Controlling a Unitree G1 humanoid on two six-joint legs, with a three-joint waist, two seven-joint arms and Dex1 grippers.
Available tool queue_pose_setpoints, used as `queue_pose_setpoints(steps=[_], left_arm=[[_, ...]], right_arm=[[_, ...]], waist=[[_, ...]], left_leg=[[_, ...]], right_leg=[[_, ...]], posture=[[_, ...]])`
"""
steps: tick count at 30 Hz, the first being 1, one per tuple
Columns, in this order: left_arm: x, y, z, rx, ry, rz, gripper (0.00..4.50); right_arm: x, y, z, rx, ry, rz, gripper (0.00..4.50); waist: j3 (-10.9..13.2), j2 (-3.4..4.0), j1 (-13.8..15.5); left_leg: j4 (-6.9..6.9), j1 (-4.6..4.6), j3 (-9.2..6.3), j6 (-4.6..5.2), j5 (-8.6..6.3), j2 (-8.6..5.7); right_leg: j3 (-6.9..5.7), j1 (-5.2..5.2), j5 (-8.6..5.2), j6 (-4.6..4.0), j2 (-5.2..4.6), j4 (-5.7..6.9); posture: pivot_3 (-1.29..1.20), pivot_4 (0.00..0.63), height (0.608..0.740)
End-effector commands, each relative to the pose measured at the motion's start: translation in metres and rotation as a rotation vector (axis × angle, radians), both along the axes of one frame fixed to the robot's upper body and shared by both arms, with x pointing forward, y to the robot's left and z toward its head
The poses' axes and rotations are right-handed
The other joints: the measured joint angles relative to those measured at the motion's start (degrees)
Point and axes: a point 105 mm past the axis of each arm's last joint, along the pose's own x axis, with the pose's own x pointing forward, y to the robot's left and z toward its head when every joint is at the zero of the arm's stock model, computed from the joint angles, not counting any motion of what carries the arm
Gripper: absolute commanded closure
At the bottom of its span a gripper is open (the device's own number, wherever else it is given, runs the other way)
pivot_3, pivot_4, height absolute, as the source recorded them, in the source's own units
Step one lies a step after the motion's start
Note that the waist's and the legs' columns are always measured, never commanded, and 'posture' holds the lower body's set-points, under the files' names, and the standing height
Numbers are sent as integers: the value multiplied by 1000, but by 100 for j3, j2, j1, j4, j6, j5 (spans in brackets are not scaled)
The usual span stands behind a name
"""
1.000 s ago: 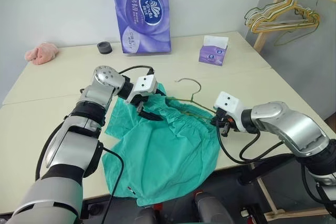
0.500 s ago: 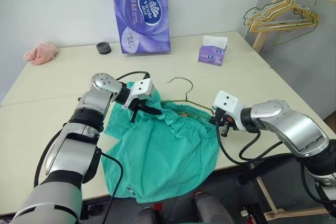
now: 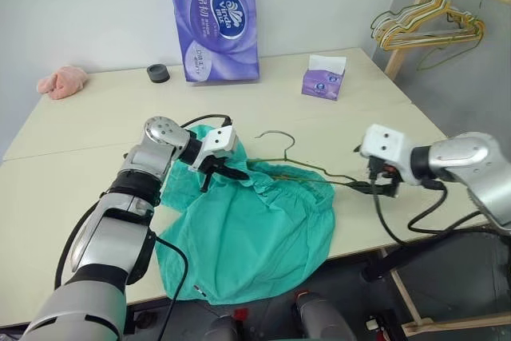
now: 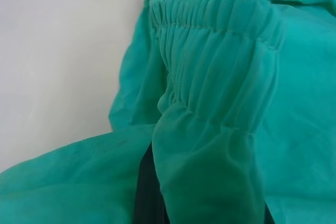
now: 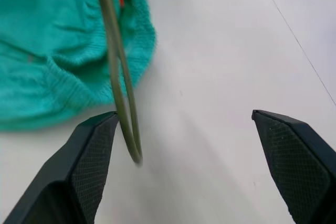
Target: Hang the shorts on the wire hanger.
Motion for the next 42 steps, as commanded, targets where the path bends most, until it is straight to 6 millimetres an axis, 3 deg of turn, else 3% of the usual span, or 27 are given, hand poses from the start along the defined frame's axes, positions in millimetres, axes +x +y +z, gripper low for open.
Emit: queue_pose_setpoints(steps=[1, 3, 5, 11, 16, 25, 28, 34, 39, 42], left_arm=[[9, 11, 15, -18, -60, 66, 4500], [11, 16, 17, -19, -63, 87, 4500], [14, 23, 21, -22, -68, 122, 4500], [20, 29, 30, -58, -79, 175, 4500], [20, 28, 32, -62, -75, 175, 4500], [21, 27, 34, -73, -76, 179, 4500], [21, 28, 35, -75, -79, 183, 4500], [21, 31, 38, -92, -74, 195, 4500], [22, 30, 47, -155, -58, 222, 4500], [20, 28, 55, -205, -24, 218, 4500]], right_arm=[[-8, -12, 12, 179, -55, -132, 339], [-15, -8, 5, 263, -55, -171, 339], [-30, 4, -16, 394, 23, -226, 339], [-55, 53, -43, 591, 163, -260, 339], [-53, 75, -57, 671, 258, -301, 339], [-42, 85, -78, 666, 396, -360, 339], [-37, 85, -79, 671, 393, -377, 921], [-27, 82, -75, 654, 332, -397, 2883], [-17, 62, -76, 578, 238, -452, 4485], [-7, 42, -68, 583, 169, -518, 4485]], waist=[[0, -2, 16], [0, -1, -1], [-1, 0, 1], [-1, 0, 1], [-1, 1, 4], [-1, 2, -14], [-2, 2, -25], [-2, 3, -24], [-3, 3, -24], [-3, 3, -27]], left_leg=[[0, 0, -1, 0, 0, 0], [1, 6, 2, 1, 0, 4], [-1, 9, 3, 1, 0, 4], [3, 6, 1, 1, 1, 0], [3, 5, -3, 1, 1, 0], [2, 6, -4, 1, 1, 1], [2, 6, -6, 1, 1, 1], [2, 6, -7, 1, 1, 0], [2, 5, -8, 1, 1, 0], [2, 6, -7, 1, 1, 1]], right_leg=[[0, 2, 0, 0, 0, 1], [5, 2, 0, -1, 5, 7], [8, 4, 0, -1, 7, 10], [6, 4, -1, -2, 5, 11], [2, 6, -1, -2, 6, 8], [1, 5, -1, -2, 6, 9], [0, 5, -1, -2, 7, 9], [0, 4, -1, -2, 6, 10], [-2, 4, -1, -2, 6, 9], [-2, 4, -1, -2, 6, 10]], posture=[[-220, 83, 740], [-223, 85, 740], [-222, 87, 740], [-224, 90, 740], [-220, 88, 740], [-214, 77, 740], [-209, 73, 740], [-208, 70, 740], [-210, 67, 740], [-211, 65, 740]])
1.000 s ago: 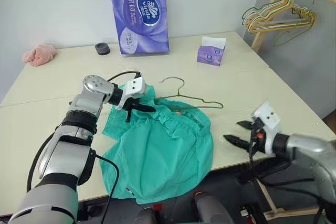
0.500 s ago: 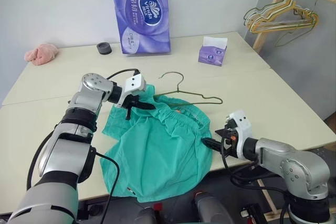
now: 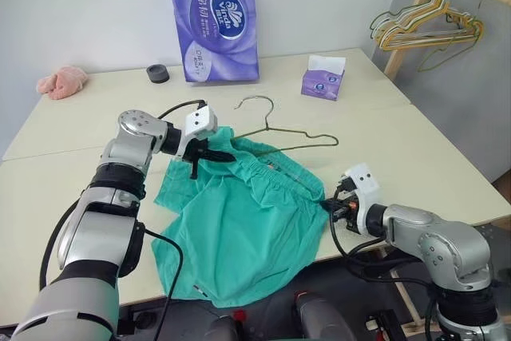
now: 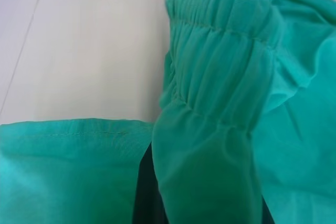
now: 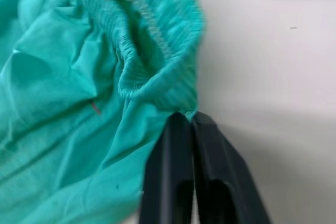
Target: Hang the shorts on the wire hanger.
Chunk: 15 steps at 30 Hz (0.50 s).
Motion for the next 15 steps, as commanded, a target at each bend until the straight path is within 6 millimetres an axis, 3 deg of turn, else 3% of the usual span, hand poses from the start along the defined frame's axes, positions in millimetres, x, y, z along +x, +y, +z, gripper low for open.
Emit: queue_pose_setpoints(steps=[1, 11, 15], left_arm=[[0, -4, 33, -90, -44, -12, 4500], [-26, -6, 36, -98, 46, -110, 4500], [-24, -2, 29, -36, 21, -102, 4500]], right_arm=[[17, -28, 21, -34, -111, -106, 4485], [35, -94, 57, -110, -203, -259, 4485], [36, -99, 66, -105, -208, -252, 4485]], waist=[[0, 0, 1], [-3, 5, -9], [-3, 5, -8]], left_leg=[[0, -1, 0, 0, 0, 0], [-1, 0, 3, 0, 0, 0], [-1, 0, 3, 0, 0, 0]], right_leg=[[0, 0, 0, 0, 0, 0], [2, 0, 0, 0, -2, 0], [2, 0, 0, -1, -1, 0]], posture=[[-212, 63, 740], [-216, 63, 740], [-216, 63, 740]])
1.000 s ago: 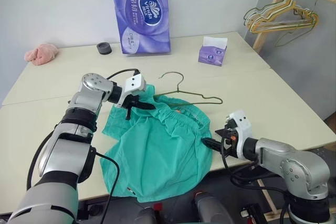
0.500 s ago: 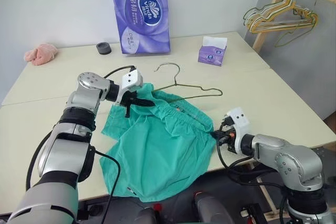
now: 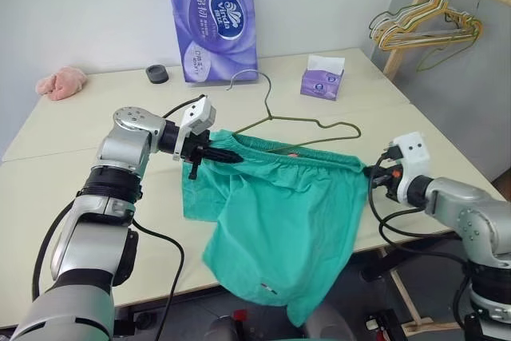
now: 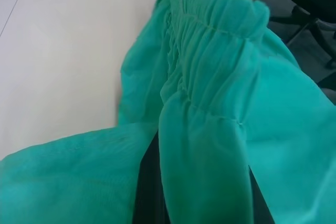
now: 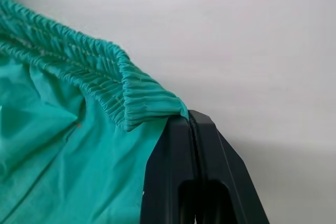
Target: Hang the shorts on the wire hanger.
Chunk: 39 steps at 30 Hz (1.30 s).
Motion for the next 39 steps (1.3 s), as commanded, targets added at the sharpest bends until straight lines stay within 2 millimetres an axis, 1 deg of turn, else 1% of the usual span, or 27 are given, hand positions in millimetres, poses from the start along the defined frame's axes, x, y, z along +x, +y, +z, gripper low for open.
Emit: queue_pose_setpoints(steps=[1, 4, 6, 11, 16, 21, 23, 25, 28, 30, 31, 35, 39], left_arm=[[2, 17, 6, 74, -77, 23, 4500], [2, 23, -2, 149, -109, 12, 4500], [6, 26, -5, 175, -128, 25, 4500], [14, 32, -13, 237, -174, 48, 4500], [20, 31, -18, 257, -202, 59, 4500], [23, 27, -21, 257, -213, 61, 4500], [23, 21, -23, 237, -211, 52, 4500], [24, 15, -24, 218, -208, 45, 4500], [24, 11, -24, 204, -209, 43, 4500], [25, 5, -23, 189, -213, 39, 4500], [25, 3, -23, 184, -215, 37, 4500], [26, 0, -24, 177, -223, 40, 4500], [25, -5, -25, 143, -213, 39, 4500]], right_arm=[[2, -26, 15, -20, -33, -85, 4485], [1, -28, 18, -19, -35, -80, 4485], [-2, -25, 22, -11, -34, -59, 4485], [-9, -16, 30, -1, -40, -6, 4485], [-15, -4, 39, -1, -56, 53, 4485], [-19, 17, 53, -9, -95, 136, 4485], [-16, 40, 67, -40, -150, 211, 4485], [-15, 58, 74, -78, -177, 274, 4485], [-14, 69, 74, -123, -186, 321, 4485], [-15, 85, 70, -180, -188, 383, 4485], [-15, 89, 69, -195, -188, 399, 4485], [-17, 101, 67, -209, -187, 450, 4485], [-17, 105, 68, -226, -197, 462, 4485]], waist=[[0, 0, -1], [0, 0, -1], [0, 0, 0], [0, 0, 3], [0, 0, 2], [0, 0, -4], [0, 1, -8], [0, 1, -15], [0, 0, -14], [0, 1, -17], [0, 1, -24], [1, 0, -26], [0, 0, -26]], left_leg=[[0, 0, 1, 0, 0, 0], [0, 0, 3, 0, 0, 0], [0, 0, 3, 0, 0, 0], [0, -1, 3, 0, 0, 0], [0, -2, 3, 0, 0, -1], [0, -1, 3, 1, 0, 0], [0, -1, 2, 0, 0, 0], [0, 0, 2, 1, 0, 0], [0, -4, -3, 1, 0, 2], [1, -7, -4, 0, 0, 0], [1, -7, -1, 0, 0, -2], [3, -7, -1, 0, 0, -1], [3, -6, -2, 0, 0, -1]], right_leg=[[1, 0, 0, 0, 0, 0], [3, 0, 0, 0, 0, 0], [3, 0, 0, 0, 0, 0], [2, 0, 0, 0, -1, 0], [2, 0, 0, 0, -1, -1], [2, 0, 0, 0, 0, 0], [2, 0, 0, 0, 0, 0], [2, -1, 0, 0, 0, 1], [-3, -1, 0, 0, 0, -3], [-4, -1, 0, 0, -2, -4], [-1, -1, 0, 0, -5, -4], [-2, -2, 0, 0, -5, -3], [-2, -2, 0, 0, -5, -3]], posture=[[-215, 64, 740], [-216, 66, 740], [-216, 66, 740], [-224, 72, 740], [-232, 74, 740], [-237, 76, 740], [-242, 77, 740], [-242, 77, 740], [-250, 78, 740], [-250, 78, 740], [-250, 78, 740], [-248, 82, 740], [-254, 82, 740]])
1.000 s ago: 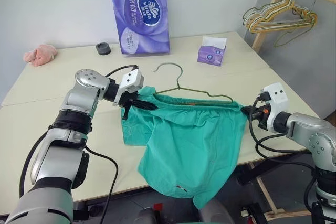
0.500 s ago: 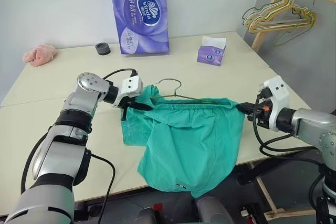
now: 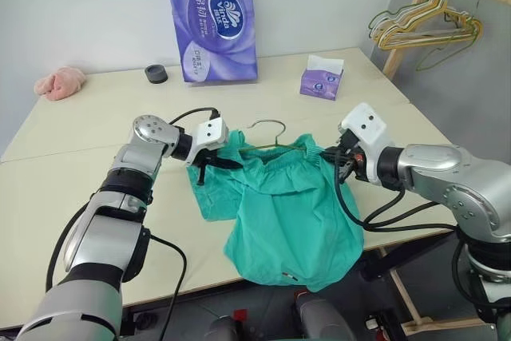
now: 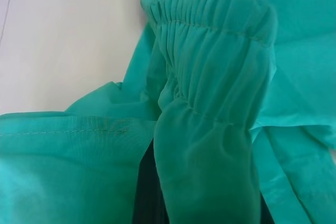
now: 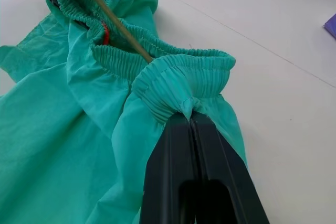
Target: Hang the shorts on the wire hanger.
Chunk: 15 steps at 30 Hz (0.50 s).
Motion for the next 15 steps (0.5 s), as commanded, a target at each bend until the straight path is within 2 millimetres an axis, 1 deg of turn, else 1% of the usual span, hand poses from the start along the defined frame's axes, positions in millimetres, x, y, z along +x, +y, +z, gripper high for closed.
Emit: queue_pose_setpoints(steps=[1, 5, 6, 8, 10, 11, 12, 15], left_arm=[[2, -9, 13, -57, -39, -11, 4500], [1, -10, 9, -56, -37, -12, 4500], [1, -10, 9, -62, -35, -11, 4500], [1, -13, 8, -74, -32, -13, 4500], [0, -17, 7, -85, -29, -20, 4500], [0, -19, 6, -89, -28, -23, 4500], [0, -20, 5, -90, -27, -25, 4500], [-1, -21, 3, -93, -27, -28, 4500]], right_arm=[[-3, 10, 16, -9, -80, 48, 4485], [-3, 7, 18, -17, -93, 49, 4485], [-4, 6, 20, -22, -103, 53, 4312], [-7, 7, 22, -28, -109, 76, 3876], [-11, 8, 23, -43, -114, 97, 3282], [-13, 8, 23, -61, -116, 109, 2881], [-14, 8, 23, -73, -118, 116, 2574], [-17, 1, 24, -110, -125, 114, 1645]], waist=[[0, 0, -1], [0, 0, -13], [0, 0, -14], [0, 0, -17], [0, 0, -20], [0, 0, -24], [0, 0, -24], [0, 0, -51]], left_leg=[[0, 0, 1, 0, 0, 0], [0, 0, 0, 0, 0, 0], [0, 0, 0, 0, 0, 0], [0, 0, -1, 0, 0, 1], [0, 0, -1, 0, 0, 0], [0, 0, -1, 0, 0, 0], [0, 0, -1, 0, 0, 0], [0, 0, -2, 0, 0, 0]], right_leg=[[1, 0, 0, 0, 0, 0], [0, 0, 0, 0, 0, 0], [0, 0, 0, 0, 0, 0], [-1, 0, 0, 0, 0, 0], [-1, 0, 0, 0, -1, 0], [-1, 0, 0, 0, -1, -1], [-1, 0, 0, 0, -1, 0], [-2, 0, 0, 0, -1, -1]], posture=[[-255, 82, 740], [-260, 81, 740], [-260, 81, 740], [-277, 76, 740], [-279, 76, 740], [-285, 75, 740], [-285, 75, 740], [-296, 74, 740]])
